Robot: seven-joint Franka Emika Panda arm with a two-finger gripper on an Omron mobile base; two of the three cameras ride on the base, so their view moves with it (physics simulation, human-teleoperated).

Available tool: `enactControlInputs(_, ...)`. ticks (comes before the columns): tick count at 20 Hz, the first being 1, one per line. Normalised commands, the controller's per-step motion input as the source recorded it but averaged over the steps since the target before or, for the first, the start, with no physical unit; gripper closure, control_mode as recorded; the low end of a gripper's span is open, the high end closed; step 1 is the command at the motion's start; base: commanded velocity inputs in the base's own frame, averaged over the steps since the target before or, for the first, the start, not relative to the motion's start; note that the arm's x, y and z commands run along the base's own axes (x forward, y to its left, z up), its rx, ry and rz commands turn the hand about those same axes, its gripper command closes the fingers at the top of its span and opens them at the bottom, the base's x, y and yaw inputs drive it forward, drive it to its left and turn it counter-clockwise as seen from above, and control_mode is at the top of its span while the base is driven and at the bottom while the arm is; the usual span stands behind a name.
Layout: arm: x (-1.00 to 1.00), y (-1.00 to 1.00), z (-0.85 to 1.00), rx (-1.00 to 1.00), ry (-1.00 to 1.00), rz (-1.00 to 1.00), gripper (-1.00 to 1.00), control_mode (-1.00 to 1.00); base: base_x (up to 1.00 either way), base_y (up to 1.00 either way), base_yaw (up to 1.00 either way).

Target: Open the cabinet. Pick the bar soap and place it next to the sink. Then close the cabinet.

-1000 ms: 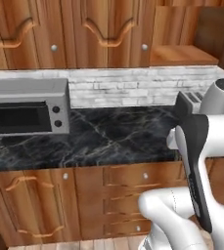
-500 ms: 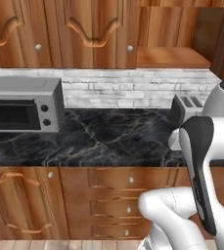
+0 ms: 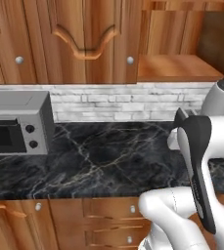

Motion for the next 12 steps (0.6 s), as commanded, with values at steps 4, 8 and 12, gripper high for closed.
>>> enactControlInputs(4, 0.0, 0.0, 0.0, 0.0, 0.0, 0.0, -1.0, 1.0, 0.45, -0.09, -0.04)
enactControlInputs(8, 0.0, 0.0, 0.0, 0.0, 0.0, 0.0, -1.0, 1.0, 0.27, -0.02, -0.01)
enactControlInputs(12, 0.0, 0.0, 0.0, 0.0, 0.0, 0.0, -1.0, 1.0, 0.51, 0.0, -0.07)
